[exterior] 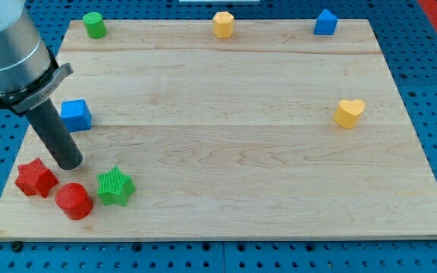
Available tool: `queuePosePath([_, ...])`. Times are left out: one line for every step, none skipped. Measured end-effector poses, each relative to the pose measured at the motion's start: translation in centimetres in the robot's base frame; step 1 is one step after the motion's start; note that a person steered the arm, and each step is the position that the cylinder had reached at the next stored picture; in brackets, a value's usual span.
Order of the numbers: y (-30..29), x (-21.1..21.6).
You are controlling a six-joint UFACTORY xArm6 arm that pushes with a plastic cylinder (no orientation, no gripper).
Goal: Push the arm right beside the green star
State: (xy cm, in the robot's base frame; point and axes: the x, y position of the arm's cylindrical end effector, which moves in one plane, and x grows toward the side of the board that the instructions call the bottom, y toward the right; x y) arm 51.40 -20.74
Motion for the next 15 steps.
queuePosePath([1.9, 0.0])
queuePosePath([4.1, 0.0])
queuePosePath([5.9, 0.0])
queuePosePath([6.5, 0.0])
queuePosePath([8.1, -1.8])
queuePosePath([15.7, -6.0])
queuePosePath([23.8, -4.5])
queuePosePath([28.4, -0.1])
queuePosePath([24.9, 5.8])
queuePosePath([18.1, 10.5])
queuePosePath([15.8, 10.5])
queuePosePath([11.8, 10.5])
queuePosePath([9.8, 10.5])
queuePosePath([8.7, 10.5])
queuePosePath([8.6, 10.5])
